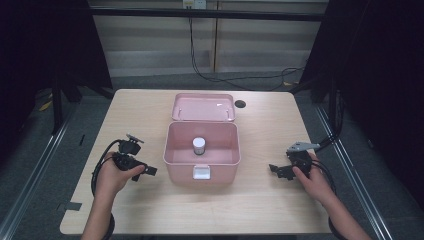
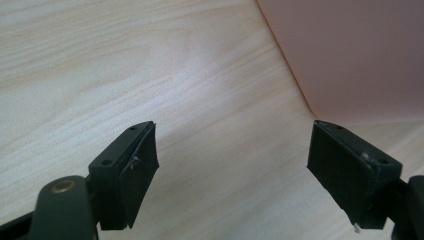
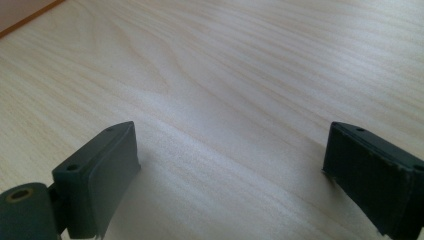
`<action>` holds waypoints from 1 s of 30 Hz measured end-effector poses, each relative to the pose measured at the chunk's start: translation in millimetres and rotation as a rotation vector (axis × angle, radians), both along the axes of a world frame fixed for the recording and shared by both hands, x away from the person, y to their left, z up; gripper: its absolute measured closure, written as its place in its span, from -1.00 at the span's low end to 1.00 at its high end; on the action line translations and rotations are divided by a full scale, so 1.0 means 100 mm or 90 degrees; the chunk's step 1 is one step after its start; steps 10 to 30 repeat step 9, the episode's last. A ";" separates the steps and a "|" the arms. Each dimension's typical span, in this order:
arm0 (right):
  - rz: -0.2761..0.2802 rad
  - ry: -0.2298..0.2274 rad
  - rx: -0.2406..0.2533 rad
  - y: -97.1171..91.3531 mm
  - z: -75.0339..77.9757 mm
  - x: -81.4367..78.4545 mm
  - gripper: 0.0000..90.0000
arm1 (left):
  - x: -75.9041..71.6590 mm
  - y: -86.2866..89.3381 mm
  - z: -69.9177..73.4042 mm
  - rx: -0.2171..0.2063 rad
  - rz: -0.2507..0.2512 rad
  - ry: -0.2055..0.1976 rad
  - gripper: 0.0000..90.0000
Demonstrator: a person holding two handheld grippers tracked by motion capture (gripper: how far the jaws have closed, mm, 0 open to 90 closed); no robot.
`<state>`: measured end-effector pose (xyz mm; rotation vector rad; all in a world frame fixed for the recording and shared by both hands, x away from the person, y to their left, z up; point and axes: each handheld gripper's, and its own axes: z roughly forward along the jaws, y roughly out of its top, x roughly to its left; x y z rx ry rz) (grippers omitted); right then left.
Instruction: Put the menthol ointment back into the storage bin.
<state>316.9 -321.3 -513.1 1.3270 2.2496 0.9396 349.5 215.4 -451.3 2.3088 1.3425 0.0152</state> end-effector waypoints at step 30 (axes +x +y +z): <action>0.001 -0.001 0.000 0.00 0.00 0.00 -0.84 | -0.05 -0.03 -0.04 0.003 -0.011 -0.038 -0.56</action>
